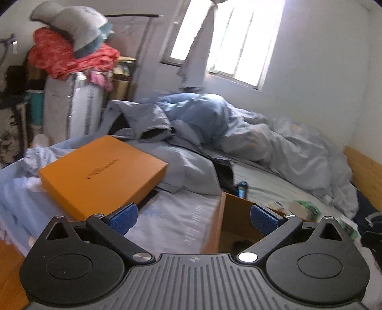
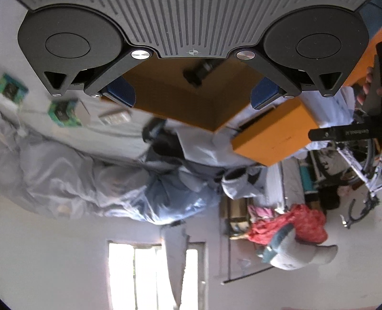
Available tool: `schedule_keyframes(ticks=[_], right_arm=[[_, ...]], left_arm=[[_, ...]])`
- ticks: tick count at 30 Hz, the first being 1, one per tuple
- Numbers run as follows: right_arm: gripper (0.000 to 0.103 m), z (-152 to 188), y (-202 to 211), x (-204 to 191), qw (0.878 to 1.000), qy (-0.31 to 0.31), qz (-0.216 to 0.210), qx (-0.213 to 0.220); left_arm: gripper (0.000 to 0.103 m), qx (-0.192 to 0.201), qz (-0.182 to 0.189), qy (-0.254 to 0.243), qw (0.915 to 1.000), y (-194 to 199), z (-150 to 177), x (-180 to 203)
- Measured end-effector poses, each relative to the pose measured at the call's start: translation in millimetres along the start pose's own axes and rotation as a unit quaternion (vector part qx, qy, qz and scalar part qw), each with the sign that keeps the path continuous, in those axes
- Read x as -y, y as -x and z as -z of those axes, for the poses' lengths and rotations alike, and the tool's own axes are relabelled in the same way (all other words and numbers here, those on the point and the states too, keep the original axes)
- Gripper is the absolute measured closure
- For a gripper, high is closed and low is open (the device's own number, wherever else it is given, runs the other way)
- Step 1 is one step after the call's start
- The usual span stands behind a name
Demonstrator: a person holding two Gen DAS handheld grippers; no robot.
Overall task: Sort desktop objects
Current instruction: 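Move both grippers toward the flat orange Miaoweitu lid on the clothes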
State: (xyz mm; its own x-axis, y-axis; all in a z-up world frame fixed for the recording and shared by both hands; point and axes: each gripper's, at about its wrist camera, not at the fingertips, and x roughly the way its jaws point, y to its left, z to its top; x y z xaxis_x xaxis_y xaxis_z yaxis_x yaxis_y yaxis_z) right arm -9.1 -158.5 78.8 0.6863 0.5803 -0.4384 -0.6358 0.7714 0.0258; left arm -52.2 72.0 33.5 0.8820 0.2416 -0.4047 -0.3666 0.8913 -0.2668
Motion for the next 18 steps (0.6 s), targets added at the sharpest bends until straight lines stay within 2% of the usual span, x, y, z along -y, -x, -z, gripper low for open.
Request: schedule_keyframes(ticks=[11,18], right_arm=[[0.000,-76,-65,-18,0.995,0.057,-0.086,0.011],[0.000,-123,-124,-35,0.985,0.092,-0.149,0.010]], left_arm=[[0.000,0.002,-0.084,0.056,0.9949,-20,-28,-45],[0.000,-0.002,-0.136,0.102,0.9854,-37,-40,-82]])
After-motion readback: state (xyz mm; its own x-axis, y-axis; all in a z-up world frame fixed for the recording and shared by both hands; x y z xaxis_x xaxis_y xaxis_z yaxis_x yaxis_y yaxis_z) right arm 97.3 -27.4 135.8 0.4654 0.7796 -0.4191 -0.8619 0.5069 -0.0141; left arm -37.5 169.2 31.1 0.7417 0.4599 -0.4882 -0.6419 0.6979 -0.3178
